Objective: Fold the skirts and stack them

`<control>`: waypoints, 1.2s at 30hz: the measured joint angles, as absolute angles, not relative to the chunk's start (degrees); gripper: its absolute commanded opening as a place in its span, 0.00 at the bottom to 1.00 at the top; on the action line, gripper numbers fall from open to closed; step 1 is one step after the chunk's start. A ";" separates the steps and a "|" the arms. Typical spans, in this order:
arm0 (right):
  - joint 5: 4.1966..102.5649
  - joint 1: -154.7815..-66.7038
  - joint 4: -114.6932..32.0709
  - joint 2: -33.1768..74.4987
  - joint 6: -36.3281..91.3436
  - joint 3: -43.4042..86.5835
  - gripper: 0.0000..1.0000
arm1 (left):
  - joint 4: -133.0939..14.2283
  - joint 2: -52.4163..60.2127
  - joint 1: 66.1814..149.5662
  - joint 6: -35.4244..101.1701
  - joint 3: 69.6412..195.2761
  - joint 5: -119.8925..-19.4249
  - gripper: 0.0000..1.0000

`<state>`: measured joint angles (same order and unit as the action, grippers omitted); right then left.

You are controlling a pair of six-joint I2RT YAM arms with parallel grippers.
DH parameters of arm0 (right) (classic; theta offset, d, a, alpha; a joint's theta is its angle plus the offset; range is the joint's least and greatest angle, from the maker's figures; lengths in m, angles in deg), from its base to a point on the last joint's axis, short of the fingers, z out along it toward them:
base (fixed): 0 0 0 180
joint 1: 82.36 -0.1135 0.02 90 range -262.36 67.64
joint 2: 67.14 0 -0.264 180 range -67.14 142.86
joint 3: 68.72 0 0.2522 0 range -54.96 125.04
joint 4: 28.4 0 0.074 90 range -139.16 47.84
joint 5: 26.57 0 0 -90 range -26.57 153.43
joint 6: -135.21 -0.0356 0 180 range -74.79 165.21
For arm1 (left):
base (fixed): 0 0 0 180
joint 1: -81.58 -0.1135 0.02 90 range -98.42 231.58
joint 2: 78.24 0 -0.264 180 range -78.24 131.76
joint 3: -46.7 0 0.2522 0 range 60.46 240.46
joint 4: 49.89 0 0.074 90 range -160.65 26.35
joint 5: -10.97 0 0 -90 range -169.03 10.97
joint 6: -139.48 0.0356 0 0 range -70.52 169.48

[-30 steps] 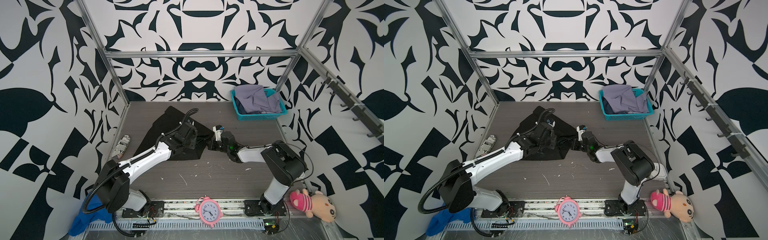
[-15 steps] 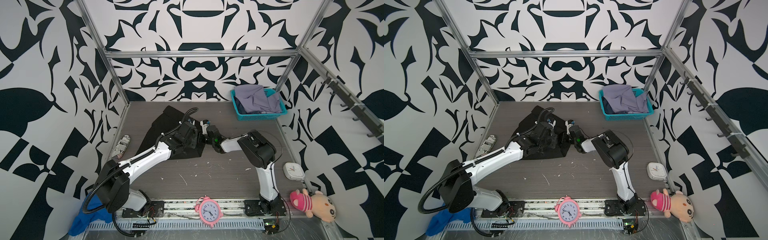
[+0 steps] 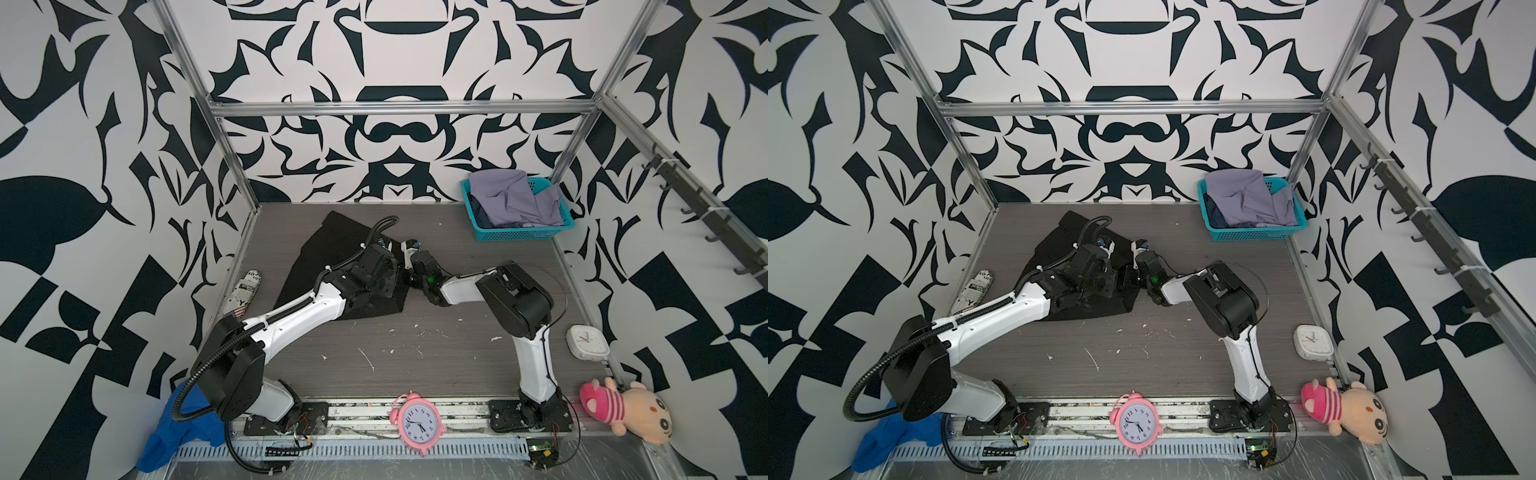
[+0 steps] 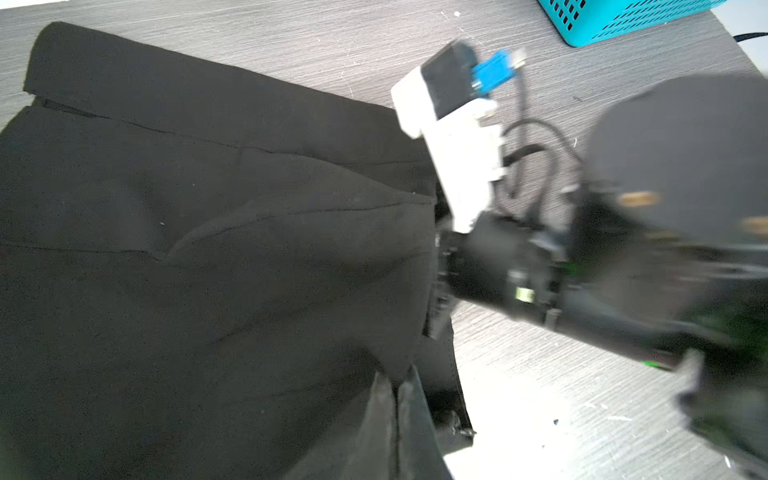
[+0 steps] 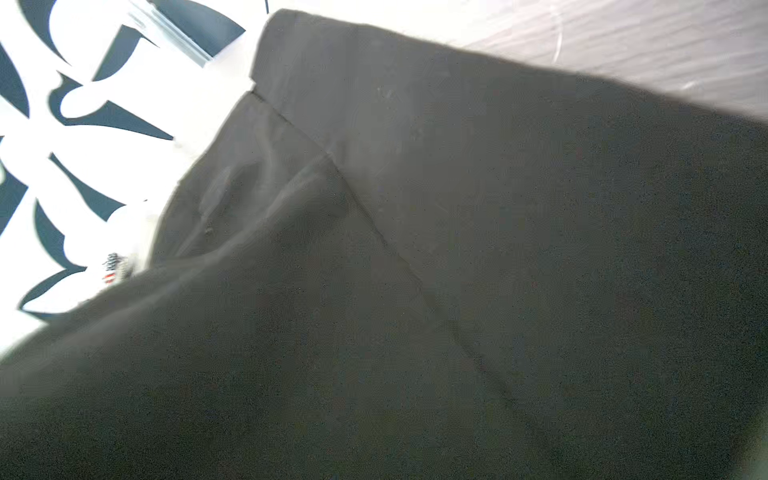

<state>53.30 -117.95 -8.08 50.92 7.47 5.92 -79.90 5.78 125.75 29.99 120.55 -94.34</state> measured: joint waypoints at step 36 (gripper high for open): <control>38.88 -107.92 -0.84 48.32 -2.36 -4.70 0.31 | -72.06 10.86 126.40 33.29 120.29 -83.41 0.00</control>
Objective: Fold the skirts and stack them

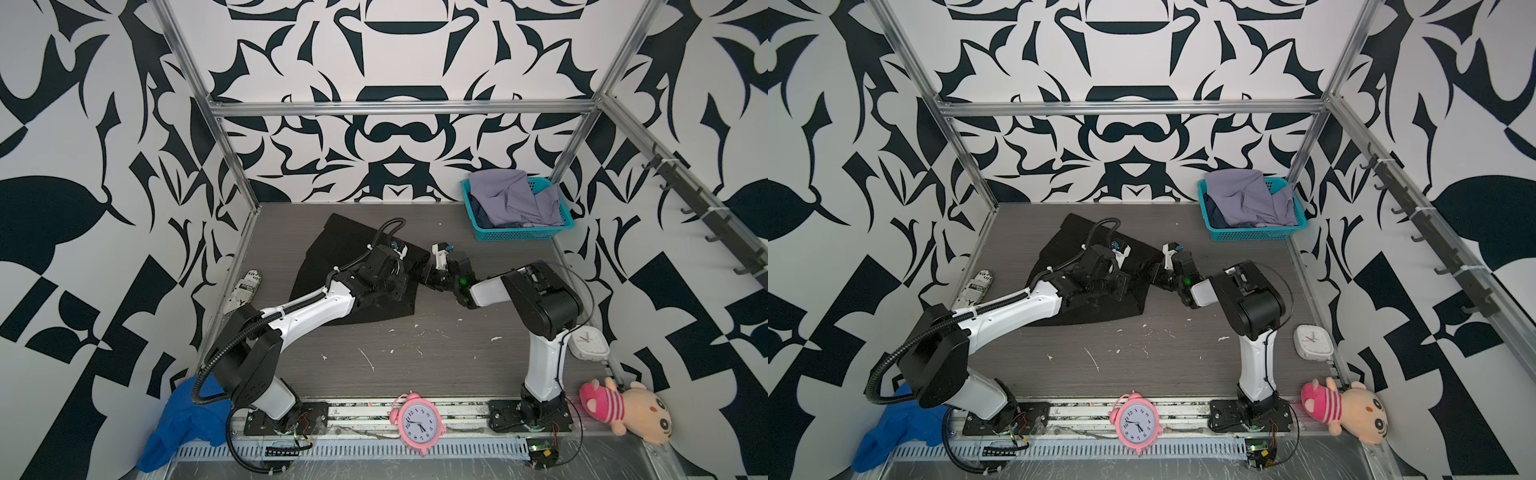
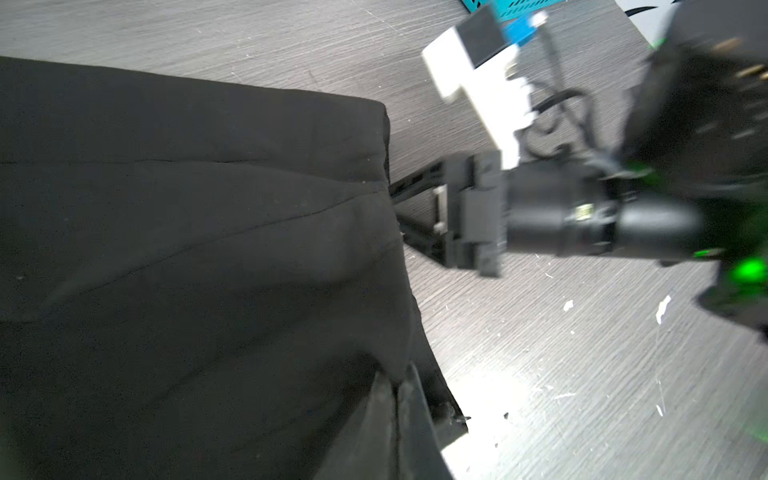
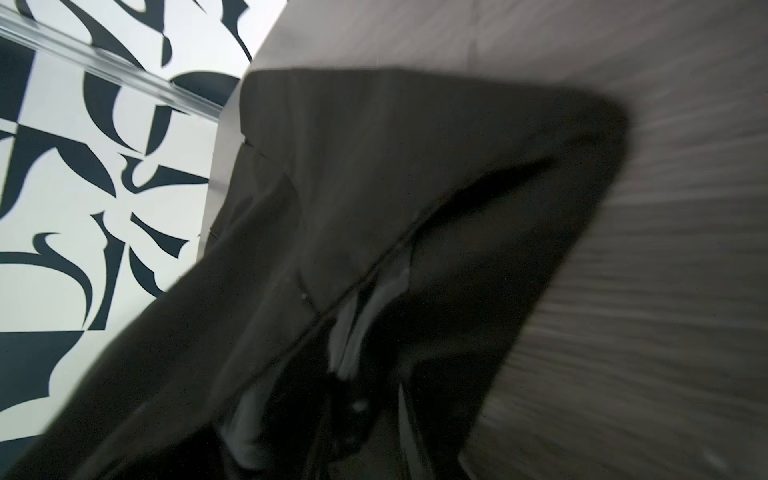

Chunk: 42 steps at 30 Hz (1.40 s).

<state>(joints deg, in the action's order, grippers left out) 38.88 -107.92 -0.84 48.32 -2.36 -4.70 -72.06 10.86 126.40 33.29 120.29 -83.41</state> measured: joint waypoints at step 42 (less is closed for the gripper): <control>35.66 -104.34 -10.98 32.93 10.05 -3.00 0.74 | -67.31 11.38 127.63 33.47 120.29 -84.16 0.00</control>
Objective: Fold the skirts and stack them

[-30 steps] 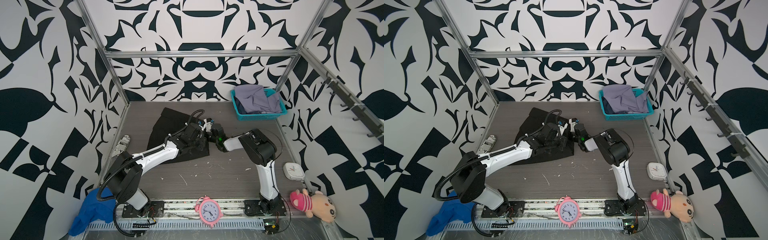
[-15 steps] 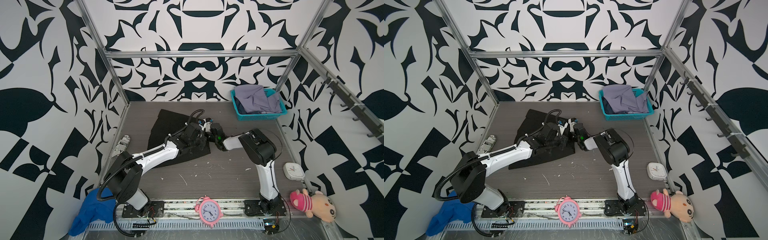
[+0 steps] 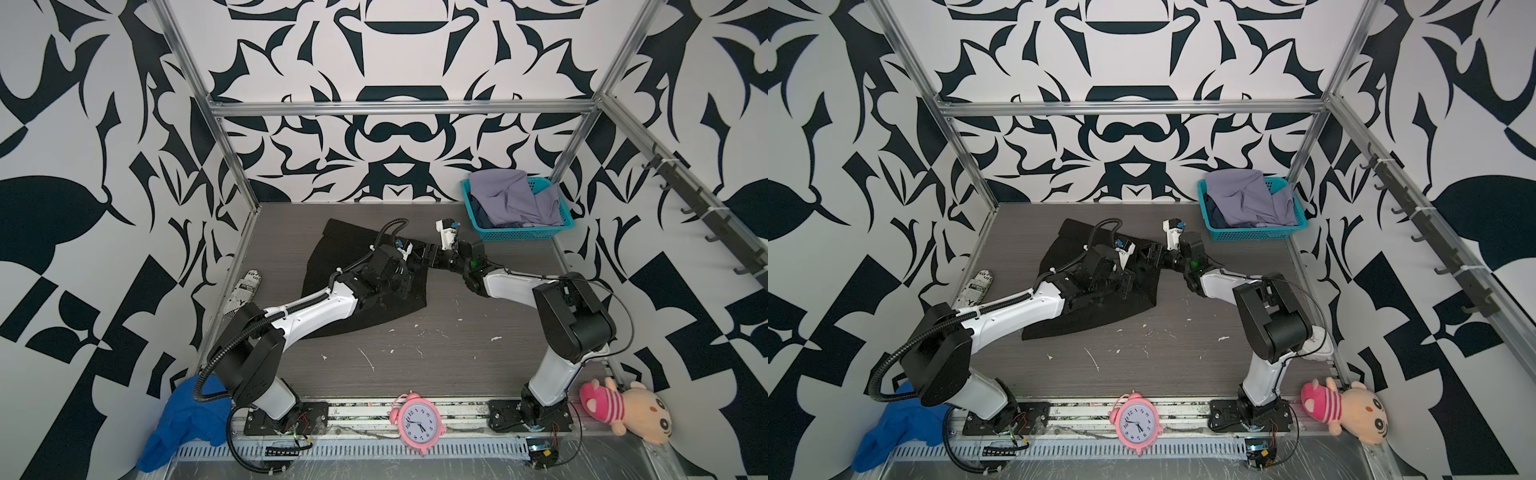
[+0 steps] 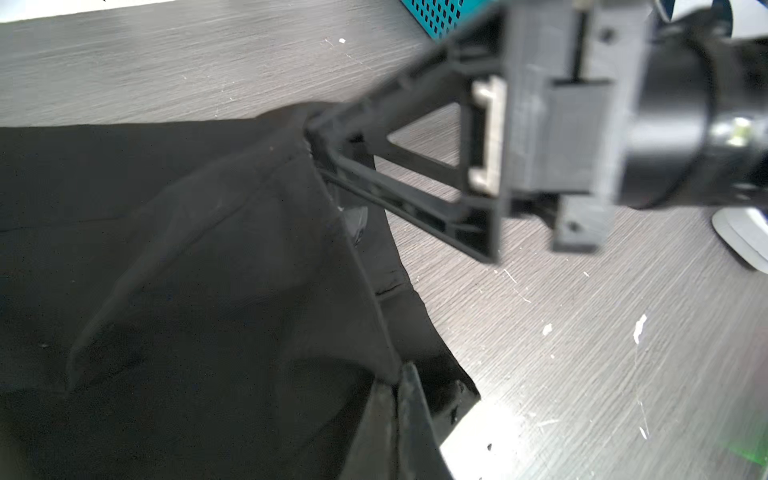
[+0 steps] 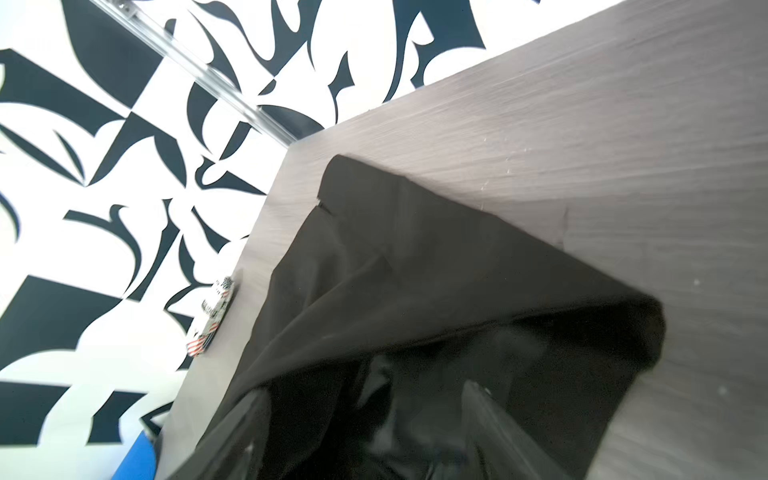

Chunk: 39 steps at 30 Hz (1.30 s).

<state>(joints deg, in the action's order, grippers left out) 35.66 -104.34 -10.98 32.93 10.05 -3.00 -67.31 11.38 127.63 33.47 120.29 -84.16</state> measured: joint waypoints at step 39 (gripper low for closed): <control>34.77 -102.37 -9.15 51.44 3.52 1.83 0.11 | -59.12 22.44 129.72 34.30 123.88 -72.57 0.08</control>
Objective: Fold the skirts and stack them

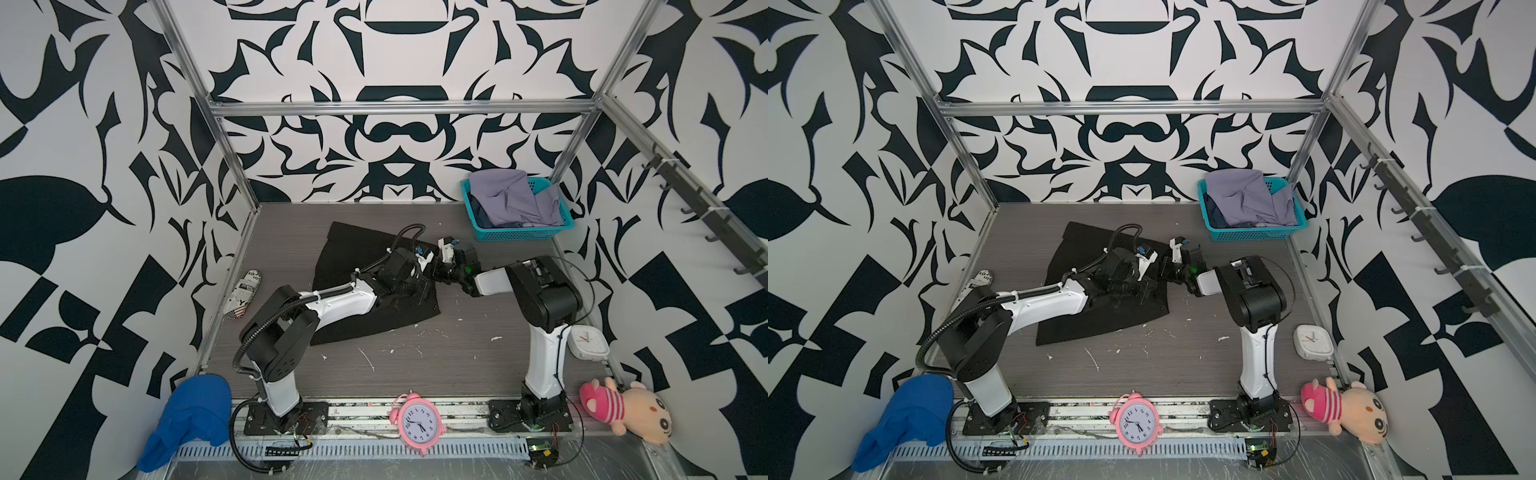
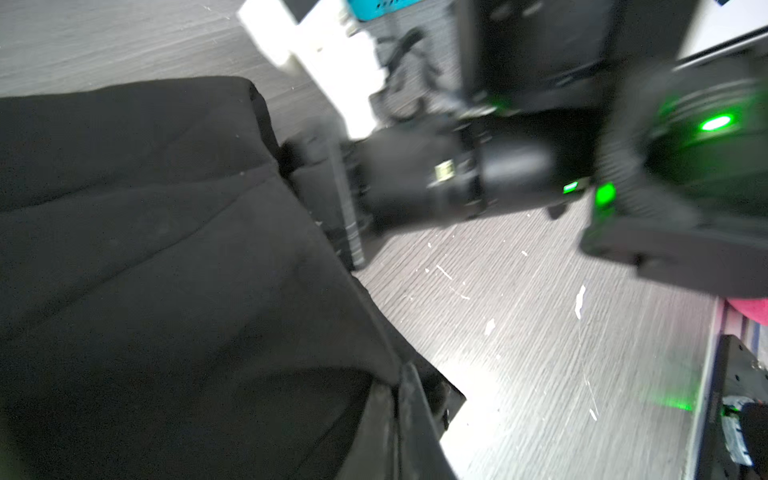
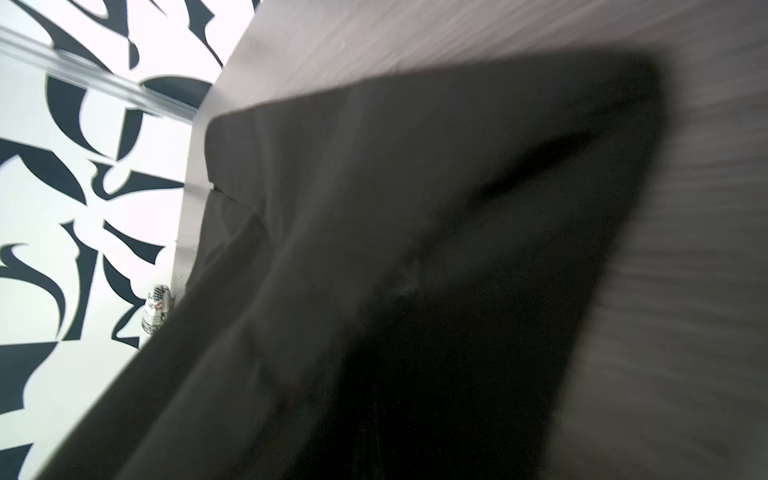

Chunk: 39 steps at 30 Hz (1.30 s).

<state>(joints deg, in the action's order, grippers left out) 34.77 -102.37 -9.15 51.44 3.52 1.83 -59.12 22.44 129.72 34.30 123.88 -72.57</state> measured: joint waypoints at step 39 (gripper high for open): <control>45.43 -100.18 -31.07 24.71 19.25 0.37 0.40 | -51.97 37.32 122.47 35.31 131.44 -73.12 0.46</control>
